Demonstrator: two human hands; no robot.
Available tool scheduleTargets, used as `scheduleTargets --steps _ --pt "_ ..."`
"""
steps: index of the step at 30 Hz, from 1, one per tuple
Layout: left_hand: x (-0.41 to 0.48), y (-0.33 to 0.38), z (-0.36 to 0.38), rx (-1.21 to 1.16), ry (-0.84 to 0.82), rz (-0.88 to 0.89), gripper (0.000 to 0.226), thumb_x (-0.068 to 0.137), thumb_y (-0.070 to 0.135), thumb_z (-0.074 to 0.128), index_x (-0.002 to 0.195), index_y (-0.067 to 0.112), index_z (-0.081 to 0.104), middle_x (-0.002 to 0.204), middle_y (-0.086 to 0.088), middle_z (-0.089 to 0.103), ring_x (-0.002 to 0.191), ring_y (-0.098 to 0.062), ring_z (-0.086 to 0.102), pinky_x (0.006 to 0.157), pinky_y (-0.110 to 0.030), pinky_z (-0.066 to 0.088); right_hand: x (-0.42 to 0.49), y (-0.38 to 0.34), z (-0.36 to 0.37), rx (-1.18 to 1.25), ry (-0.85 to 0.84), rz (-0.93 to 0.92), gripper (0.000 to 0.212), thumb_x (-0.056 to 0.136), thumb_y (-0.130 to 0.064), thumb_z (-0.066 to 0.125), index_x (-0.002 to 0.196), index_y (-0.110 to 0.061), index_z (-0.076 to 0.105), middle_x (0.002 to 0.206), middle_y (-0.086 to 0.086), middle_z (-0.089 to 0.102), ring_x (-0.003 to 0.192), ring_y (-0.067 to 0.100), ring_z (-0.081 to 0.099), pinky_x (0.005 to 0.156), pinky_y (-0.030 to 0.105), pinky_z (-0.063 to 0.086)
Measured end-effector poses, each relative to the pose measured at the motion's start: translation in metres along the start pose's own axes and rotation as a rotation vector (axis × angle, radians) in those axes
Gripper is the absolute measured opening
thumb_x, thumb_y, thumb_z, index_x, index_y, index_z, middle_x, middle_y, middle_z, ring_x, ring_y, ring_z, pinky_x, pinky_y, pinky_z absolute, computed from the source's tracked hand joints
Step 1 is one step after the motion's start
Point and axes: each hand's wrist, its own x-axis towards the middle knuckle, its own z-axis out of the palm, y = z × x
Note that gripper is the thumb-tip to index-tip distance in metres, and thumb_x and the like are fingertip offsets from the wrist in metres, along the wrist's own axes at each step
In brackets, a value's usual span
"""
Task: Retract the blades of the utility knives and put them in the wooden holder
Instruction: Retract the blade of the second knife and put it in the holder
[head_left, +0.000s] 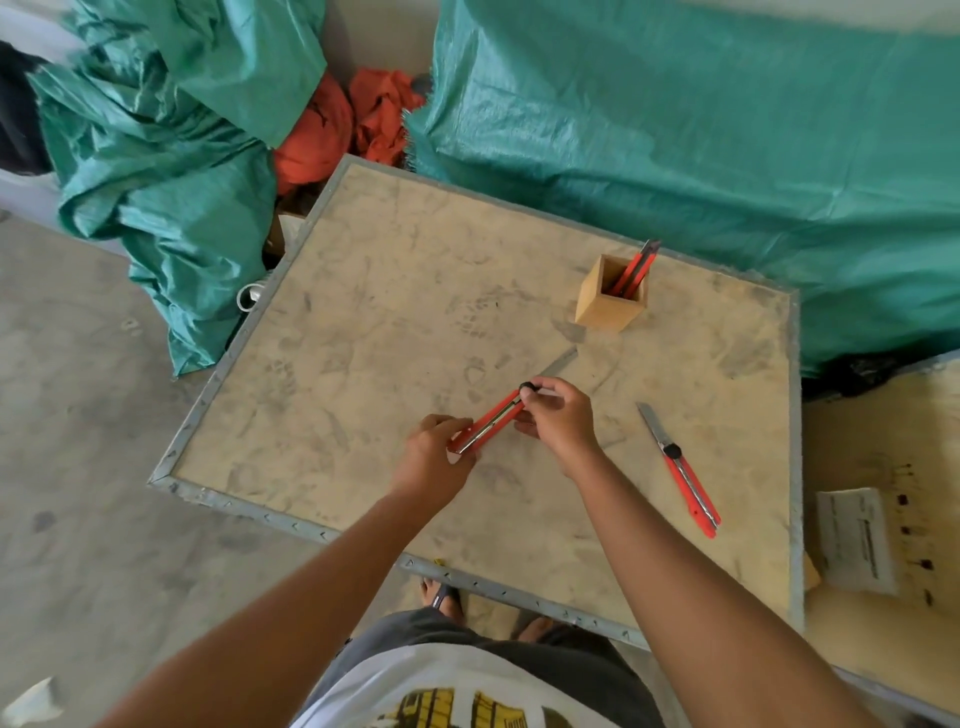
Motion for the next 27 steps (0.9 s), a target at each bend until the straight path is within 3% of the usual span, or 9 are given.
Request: scheduleTargets --steps 3,7,12,17,20,23,27 --pt "-0.004 0.028 -0.014 -0.071 -0.029 0.04 0.044 0.083 0.03 0.076 0.126 0.026 0.067 0.112 0.009 0.065 0.088 -0.009 0.064 0.076 -0.017 0.048 -0.005 -0.022 -0.025 0.023 -0.013 -0.054 0.019 0.094 -0.015 0.071 0.112 -0.019 0.072 0.101 0.012 0.076 0.09 0.025 0.078 0.076 0.039 0.067" --pt "-0.006 0.068 -0.023 -0.28 -0.19 -0.012 0.041 0.09 0.017 0.069 0.129 0.031 0.065 0.106 0.022 0.072 0.088 -0.008 0.071 0.079 -0.031 0.062 -0.012 -0.056 -0.063 0.059 -0.05 -0.136 0.025 0.092 -0.012 0.073 0.117 -0.014 0.072 0.1 0.014 0.078 0.086 0.024 0.079 0.073 0.035 0.066" --pt "-0.011 0.118 -0.019 -0.573 -0.199 -0.025 0.041 0.087 -0.003 0.069 0.124 0.014 0.068 0.102 0.001 0.076 0.094 -0.026 0.073 0.075 -0.026 0.062 -0.02 -0.089 -0.105 0.099 -0.087 -0.214 0.023 0.092 -0.011 0.073 0.115 -0.012 0.073 0.099 0.01 0.079 0.079 0.014 0.079 0.067 0.029 0.065" --pt "-0.014 0.149 -0.001 -0.732 -0.145 -0.005 0.038 0.084 -0.006 0.072 0.118 0.01 0.072 0.107 -0.01 0.076 0.097 -0.041 0.068 0.082 -0.04 0.062 -0.031 -0.105 -0.143 0.003 -0.183 -0.282 0.025 0.091 -0.014 0.075 0.116 -0.012 0.076 0.107 0.01 0.078 0.089 0.019 0.079 0.072 0.033 0.065" --pt "-0.015 0.166 0.013 -0.786 -0.109 0.001 0.039 0.083 -0.007 0.072 0.114 0.017 0.074 0.106 -0.009 0.076 0.086 -0.036 0.068 0.084 -0.044 0.061 -0.038 -0.102 -0.16 -0.113 -0.275 -0.329 0.025 0.091 -0.017 0.074 0.116 -0.018 0.077 0.106 0.005 0.079 0.091 0.019 0.078 0.076 0.037 0.066" --pt "-0.02 0.181 0.028 -0.798 -0.069 0.003 0.036 0.085 -0.006 0.07 0.117 0.011 0.073 0.106 -0.01 0.076 0.082 -0.026 0.066 0.084 -0.043 0.062 -0.041 -0.101 -0.176 -0.215 -0.319 -0.401 0.024 0.09 -0.021 0.075 0.114 -0.023 0.079 0.105 -0.001 0.08 0.092 0.015 0.077 0.075 0.035 0.066" --pt "-0.029 0.195 0.044 -0.834 -0.006 -0.004 0.036 0.086 -0.003 0.071 0.12 0.008 0.071 0.104 -0.012 0.078 0.091 -0.037 0.068 0.086 -0.044 0.061 -0.04 -0.098 -0.196 -0.305 -0.402 -0.477 0.024 0.088 -0.017 0.078 0.112 -0.015 0.08 0.108 -0.002 0.079 0.09 0.006 0.074 0.071 0.02 0.059"
